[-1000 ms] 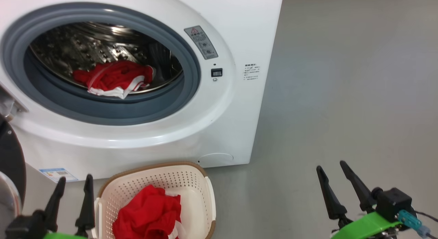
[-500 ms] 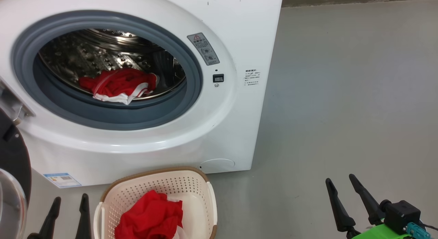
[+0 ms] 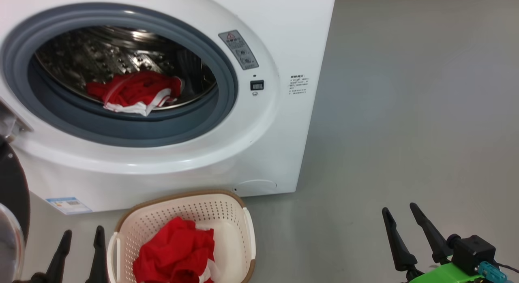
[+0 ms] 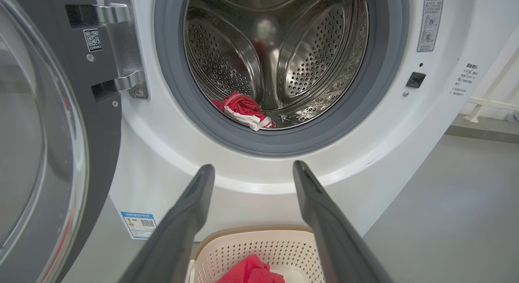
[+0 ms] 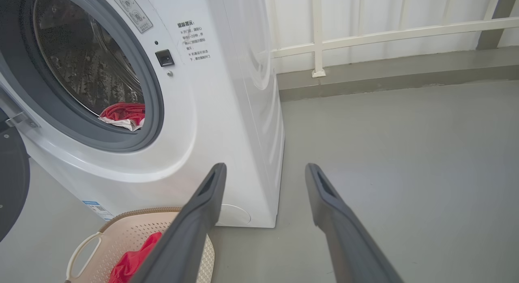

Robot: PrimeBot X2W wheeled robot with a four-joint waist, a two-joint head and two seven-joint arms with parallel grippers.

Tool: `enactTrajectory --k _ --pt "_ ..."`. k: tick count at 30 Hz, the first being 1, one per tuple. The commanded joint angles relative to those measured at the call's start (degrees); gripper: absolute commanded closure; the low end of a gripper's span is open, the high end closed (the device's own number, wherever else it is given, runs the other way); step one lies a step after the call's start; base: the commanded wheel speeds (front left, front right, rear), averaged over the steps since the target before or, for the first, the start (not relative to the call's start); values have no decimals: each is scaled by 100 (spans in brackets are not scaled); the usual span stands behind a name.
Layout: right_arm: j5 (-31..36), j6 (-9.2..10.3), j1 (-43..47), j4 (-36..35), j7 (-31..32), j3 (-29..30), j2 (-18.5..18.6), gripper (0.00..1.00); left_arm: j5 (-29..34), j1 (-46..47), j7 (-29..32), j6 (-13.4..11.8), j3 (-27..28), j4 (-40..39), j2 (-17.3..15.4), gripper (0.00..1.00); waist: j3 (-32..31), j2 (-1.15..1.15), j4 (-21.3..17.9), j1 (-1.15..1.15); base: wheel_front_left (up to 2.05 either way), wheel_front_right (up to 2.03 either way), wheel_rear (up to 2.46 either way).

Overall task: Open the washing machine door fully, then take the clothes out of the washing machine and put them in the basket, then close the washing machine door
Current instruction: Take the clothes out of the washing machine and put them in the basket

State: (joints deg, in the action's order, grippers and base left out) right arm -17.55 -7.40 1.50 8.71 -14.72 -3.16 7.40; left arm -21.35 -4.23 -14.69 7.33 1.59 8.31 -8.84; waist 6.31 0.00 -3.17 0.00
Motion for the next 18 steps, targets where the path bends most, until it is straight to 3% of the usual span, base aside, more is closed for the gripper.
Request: enactTrajectory --k 1,8,18 --pt "58 -9 -166 -168 -28 -127 25 0 -72 311 -30 15 138 -59 -158 0 160 0 12 0 0 0 0" --pt "157 -9 -413 -219 -28 -147 -116 0 -224 1051 -30 15 -242 290 -509 0 633 0 20 0 0 0 0" --pt "319 -9 -998 -281 -28 -296 -346 0 -193 3097 213 15 -1167 1450 -1169 0 1482 0 -191 0 0 0 0"
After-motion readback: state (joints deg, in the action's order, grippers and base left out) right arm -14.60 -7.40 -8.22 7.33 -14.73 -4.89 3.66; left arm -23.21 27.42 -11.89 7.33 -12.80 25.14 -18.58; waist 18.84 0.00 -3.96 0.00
